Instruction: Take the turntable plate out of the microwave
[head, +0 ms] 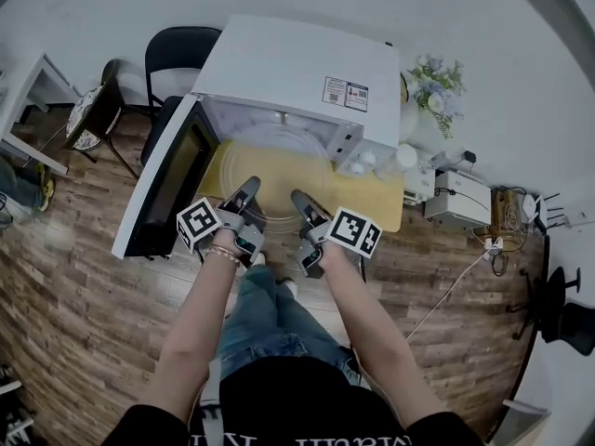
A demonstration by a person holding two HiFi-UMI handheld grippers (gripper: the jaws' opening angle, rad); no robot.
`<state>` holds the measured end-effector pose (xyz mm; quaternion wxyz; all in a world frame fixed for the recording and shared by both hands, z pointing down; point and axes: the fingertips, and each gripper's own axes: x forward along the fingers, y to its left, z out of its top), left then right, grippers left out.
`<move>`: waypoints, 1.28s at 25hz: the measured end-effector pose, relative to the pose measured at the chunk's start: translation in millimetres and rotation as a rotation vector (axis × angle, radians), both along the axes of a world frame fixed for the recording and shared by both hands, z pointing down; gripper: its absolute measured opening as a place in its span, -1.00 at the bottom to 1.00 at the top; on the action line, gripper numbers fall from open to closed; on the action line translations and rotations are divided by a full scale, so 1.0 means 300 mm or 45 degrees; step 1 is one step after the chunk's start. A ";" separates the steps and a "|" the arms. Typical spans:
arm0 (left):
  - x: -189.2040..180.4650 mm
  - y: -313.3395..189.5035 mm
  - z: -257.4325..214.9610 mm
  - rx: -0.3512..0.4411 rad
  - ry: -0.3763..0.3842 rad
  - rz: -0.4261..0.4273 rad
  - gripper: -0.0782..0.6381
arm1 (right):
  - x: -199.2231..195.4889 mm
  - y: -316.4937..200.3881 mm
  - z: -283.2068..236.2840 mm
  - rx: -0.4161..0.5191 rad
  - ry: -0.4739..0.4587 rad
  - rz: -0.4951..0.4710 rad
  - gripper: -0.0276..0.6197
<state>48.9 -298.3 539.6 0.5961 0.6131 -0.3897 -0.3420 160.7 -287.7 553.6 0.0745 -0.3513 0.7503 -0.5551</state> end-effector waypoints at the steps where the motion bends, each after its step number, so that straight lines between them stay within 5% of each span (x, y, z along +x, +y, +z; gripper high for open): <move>1: 0.006 0.018 -0.005 0.002 -0.004 0.010 -0.70 | 0.006 0.004 -0.004 0.008 0.004 -0.003 -0.42; 19: 0.034 0.180 -0.265 0.177 -0.026 0.257 -0.70 | 0.036 0.098 -0.280 0.276 0.045 -0.027 -0.40; 32: 0.060 0.111 -0.572 0.478 -0.088 0.304 -0.70 | 0.068 0.058 -0.617 0.648 0.164 -0.038 -0.40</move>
